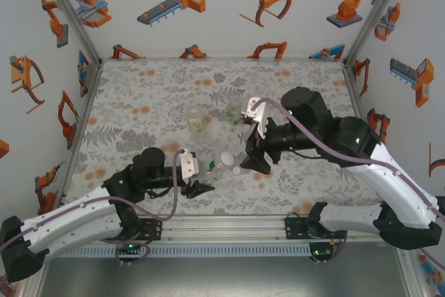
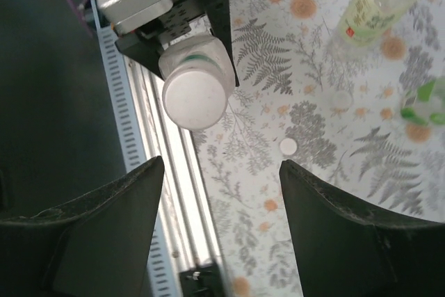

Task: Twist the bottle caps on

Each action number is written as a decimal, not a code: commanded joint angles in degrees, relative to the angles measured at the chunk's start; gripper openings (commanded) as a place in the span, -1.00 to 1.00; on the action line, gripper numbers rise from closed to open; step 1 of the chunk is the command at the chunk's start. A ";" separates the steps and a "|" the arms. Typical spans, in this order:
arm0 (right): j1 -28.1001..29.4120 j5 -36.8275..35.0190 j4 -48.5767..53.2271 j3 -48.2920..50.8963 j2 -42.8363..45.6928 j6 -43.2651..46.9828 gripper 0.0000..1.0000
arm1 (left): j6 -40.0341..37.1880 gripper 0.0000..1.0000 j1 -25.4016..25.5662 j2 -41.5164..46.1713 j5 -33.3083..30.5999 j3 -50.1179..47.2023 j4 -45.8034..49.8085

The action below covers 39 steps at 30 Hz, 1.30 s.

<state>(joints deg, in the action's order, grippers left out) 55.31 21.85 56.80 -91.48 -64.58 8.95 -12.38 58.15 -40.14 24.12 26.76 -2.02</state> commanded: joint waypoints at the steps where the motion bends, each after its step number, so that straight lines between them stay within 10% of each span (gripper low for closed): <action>1: -0.28 6.27 1.37 -1.64 -0.28 14.80 0.27 | -1.54 -1.00 0.09 1.81 1.60 -0.57 3.64; 14: 3.18 13.63 7.23 -8.44 -10.90 31.54 0.37 | -2.03 -1.00 0.04 0.74 1.90 -0.40 4.61; 39: 3.19 13.16 5.15 -3.77 -12.27 30.16 0.15 | -2.11 -1.00 0.05 1.52 2.74 -0.48 3.87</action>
<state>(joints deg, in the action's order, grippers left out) 58.28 34.26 62.30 -96.18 -78.13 39.27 -13.63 58.15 -39.44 25.39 26.46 2.61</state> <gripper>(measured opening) 0.575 0.538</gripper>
